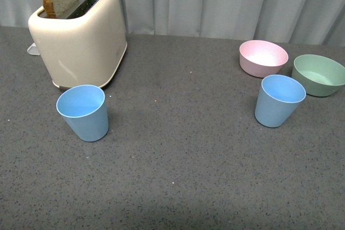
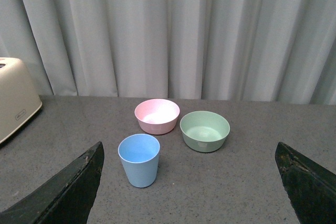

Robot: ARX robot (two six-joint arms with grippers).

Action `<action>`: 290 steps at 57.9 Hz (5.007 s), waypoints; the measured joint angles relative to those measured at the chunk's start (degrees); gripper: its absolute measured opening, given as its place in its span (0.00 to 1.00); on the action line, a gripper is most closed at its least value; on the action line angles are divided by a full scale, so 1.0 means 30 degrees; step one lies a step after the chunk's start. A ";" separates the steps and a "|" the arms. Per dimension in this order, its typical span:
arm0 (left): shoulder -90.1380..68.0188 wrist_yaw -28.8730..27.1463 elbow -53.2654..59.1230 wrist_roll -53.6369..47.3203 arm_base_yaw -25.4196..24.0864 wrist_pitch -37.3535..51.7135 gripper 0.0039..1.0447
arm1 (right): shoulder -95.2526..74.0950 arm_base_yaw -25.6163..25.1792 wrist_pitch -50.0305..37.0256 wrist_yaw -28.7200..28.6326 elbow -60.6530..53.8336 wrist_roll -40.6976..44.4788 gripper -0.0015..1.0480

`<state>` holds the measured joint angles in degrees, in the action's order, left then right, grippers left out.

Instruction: Stack blue cups with both arms

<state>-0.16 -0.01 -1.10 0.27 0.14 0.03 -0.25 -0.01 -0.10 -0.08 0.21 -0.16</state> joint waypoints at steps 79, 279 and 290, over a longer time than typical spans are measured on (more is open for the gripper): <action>-1.4673 -0.2667 -0.3242 0.2426 0.0270 0.3810 0.94 | 0.0007 0.0000 0.0000 0.0000 0.0000 0.0000 0.91; -3.9022 -0.7082 -1.9103 0.5872 0.8619 0.7038 0.52 | 0.0007 0.0000 0.0000 0.0000 0.0000 0.0000 0.91; -3.5875 -0.6484 -1.1373 0.1290 0.6615 2.2629 0.23 | 0.0007 0.0000 0.0000 0.0007 0.0000 0.0000 0.91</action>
<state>-107.79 -19.46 -35.22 4.14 19.99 67.92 -0.23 -0.01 -0.10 -0.05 0.21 -0.16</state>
